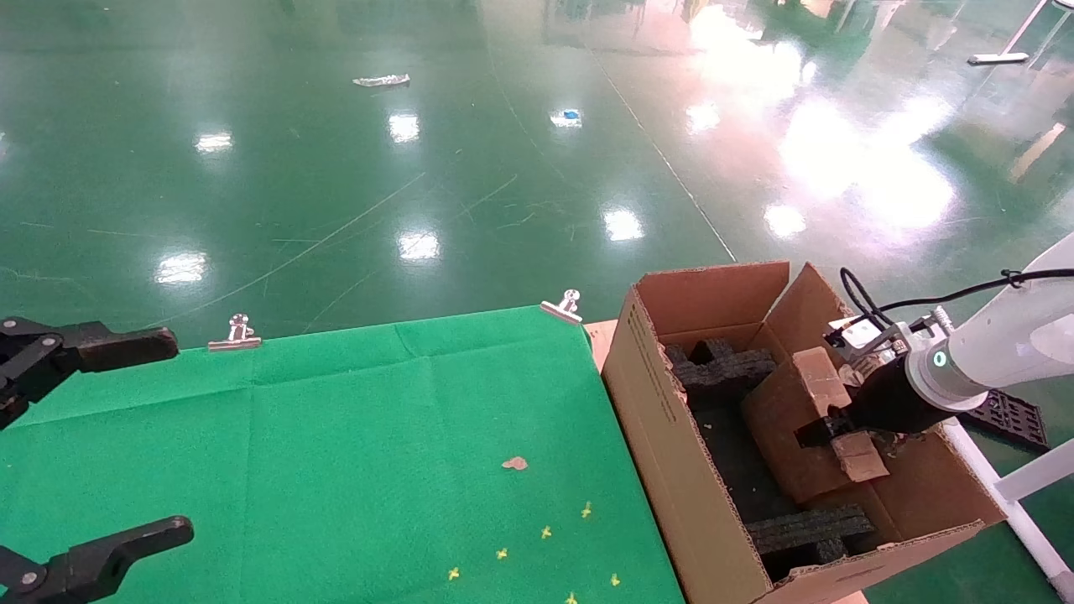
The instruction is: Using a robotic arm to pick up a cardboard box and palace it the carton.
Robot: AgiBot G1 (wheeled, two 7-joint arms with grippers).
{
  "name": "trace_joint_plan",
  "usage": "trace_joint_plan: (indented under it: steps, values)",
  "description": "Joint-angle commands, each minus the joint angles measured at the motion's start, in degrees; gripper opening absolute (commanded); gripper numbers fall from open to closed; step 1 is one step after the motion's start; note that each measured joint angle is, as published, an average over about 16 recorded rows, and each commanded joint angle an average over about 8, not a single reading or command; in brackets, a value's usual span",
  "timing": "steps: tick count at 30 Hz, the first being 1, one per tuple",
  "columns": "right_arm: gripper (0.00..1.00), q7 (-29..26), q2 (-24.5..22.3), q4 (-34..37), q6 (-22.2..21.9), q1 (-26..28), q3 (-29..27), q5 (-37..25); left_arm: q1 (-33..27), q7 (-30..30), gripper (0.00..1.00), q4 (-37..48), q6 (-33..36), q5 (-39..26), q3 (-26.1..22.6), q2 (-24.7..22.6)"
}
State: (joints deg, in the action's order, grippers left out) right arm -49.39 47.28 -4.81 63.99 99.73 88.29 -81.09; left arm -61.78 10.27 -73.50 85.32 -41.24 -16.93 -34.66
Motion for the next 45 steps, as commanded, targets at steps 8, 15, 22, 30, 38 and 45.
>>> trace_joint_plan:
  steps: [8,15,22,30,38,45]
  values:
    - [1.00,0.96,1.25,1.72,0.50,0.51,0.37,-0.56,-0.01,-0.01,1.00,0.00,-0.01,0.02,-0.03,0.01]
    - [1.00,1.38,1.76,2.61,0.73,0.66,0.45,-0.69,-0.01,-0.03,1.00,0.00,-0.02,0.04,-0.05,0.02]
    - [1.00,1.86,2.07,3.09,1.20,0.76,0.42,-0.65,-0.02,-0.04,1.00,0.00,-0.03,0.05,-0.07,0.03]
    - [1.00,2.62,2.40,3.26,1.76,2.10,0.36,-0.58,-0.02,-0.05,1.00,0.00,-0.04,0.07,-0.10,0.04]
    - [1.00,3.77,2.29,3.19,2.87,4.09,0.13,-0.28,-0.03,-0.06,1.00,0.00,-0.05,0.08,-0.12,0.05]
    - [1.00,6.06,1.80,2.20,4.84,3.18,-1.39,2.00,-0.03,-0.07,1.00,0.00,-0.06,0.10,-0.15,0.06]
